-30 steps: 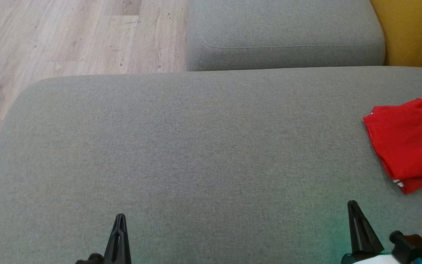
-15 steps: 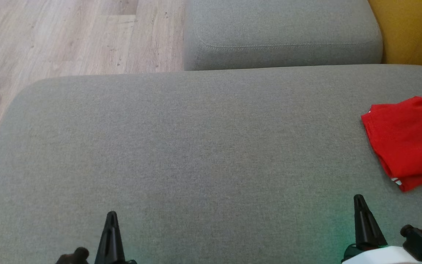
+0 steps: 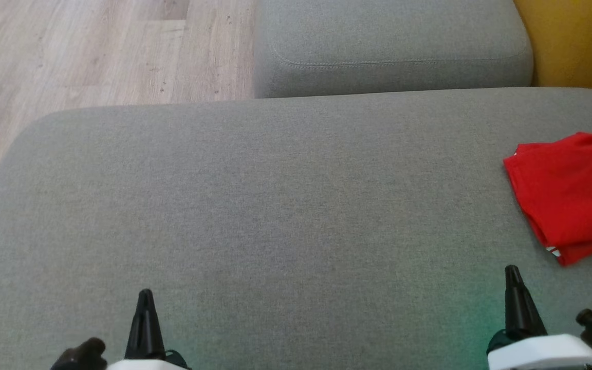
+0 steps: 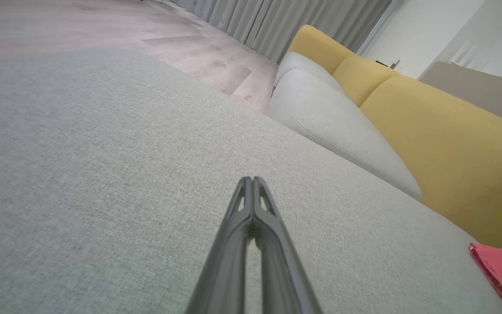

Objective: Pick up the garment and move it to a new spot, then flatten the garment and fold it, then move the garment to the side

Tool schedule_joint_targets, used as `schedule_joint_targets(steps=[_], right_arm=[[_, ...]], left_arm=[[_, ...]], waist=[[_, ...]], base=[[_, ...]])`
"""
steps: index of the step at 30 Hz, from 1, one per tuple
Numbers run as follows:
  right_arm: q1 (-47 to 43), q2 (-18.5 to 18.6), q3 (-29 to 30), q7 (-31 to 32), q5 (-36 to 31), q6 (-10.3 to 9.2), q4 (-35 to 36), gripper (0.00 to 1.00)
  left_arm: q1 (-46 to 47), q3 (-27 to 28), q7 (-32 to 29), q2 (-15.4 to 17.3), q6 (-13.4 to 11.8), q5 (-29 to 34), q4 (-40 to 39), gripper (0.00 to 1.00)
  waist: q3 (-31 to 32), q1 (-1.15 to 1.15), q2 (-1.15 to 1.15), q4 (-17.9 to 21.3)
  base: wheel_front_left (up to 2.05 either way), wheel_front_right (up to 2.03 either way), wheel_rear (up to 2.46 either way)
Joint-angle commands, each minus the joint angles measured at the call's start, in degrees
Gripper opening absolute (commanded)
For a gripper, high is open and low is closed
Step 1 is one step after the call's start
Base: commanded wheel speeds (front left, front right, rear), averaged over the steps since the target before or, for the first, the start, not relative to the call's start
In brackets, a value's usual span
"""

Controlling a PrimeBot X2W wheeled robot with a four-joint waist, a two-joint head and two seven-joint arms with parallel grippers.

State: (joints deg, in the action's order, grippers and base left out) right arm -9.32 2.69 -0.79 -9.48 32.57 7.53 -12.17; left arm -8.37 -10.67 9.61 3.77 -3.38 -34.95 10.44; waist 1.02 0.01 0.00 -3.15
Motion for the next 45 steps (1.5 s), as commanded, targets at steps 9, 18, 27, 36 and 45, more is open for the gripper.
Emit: schedule_joint_targets(steps=[9, 18, 27, 36, 45], right_arm=[[4.37, 1.39, 0.48, 1.76, 7.99, -0.02, 1.16, 0.0], [5.65, 1.53, 0.89, 3.12, 14.39, -0.02, 0.83, 0.0], [7.07, 1.64, 1.41, 4.68, 21.46, -0.02, 0.46, 0.0], [8.35, 1.71, 1.92, 6.11, 27.78, -0.03, 0.12, 0.0], [9.64, 1.76, 2.46, 7.57, 34.05, -0.03, -0.22, 0.0]], left_arm=[[3.81, 2.73, -1.4, 0.82, 1.66, -7.57, -1.05, 0.0], [5.03, 4.0, -2.78, 0.93, 2.74, -13.78, -0.55, 0.0], [6.4, 5.48, -4.37, 1.0, 3.95, -20.62, 0.04, 0.0], [7.64, 6.85, -5.83, 1.04, 5.03, -26.74, 0.57, 0.0], [8.88, 8.25, -7.32, 1.05, 6.11, -32.81, 1.1, 0.0]], waist=[[-0.14, 0.0, 0.0, 0.35], [-0.27, -0.01, 0.0, 0.68], [-0.4, -0.01, 0.0, 1.05], [-0.53, -0.01, 0.0, 1.38], [-0.65, -0.01, 0.0, 1.7]], base=[[0.0, 0.0, 0.0], [0.0, 0.0, 0.0], [0.0, 0.0, 0.0], [0.0, 0.0, 0.0], [0.0, 0.0, 0.0]])
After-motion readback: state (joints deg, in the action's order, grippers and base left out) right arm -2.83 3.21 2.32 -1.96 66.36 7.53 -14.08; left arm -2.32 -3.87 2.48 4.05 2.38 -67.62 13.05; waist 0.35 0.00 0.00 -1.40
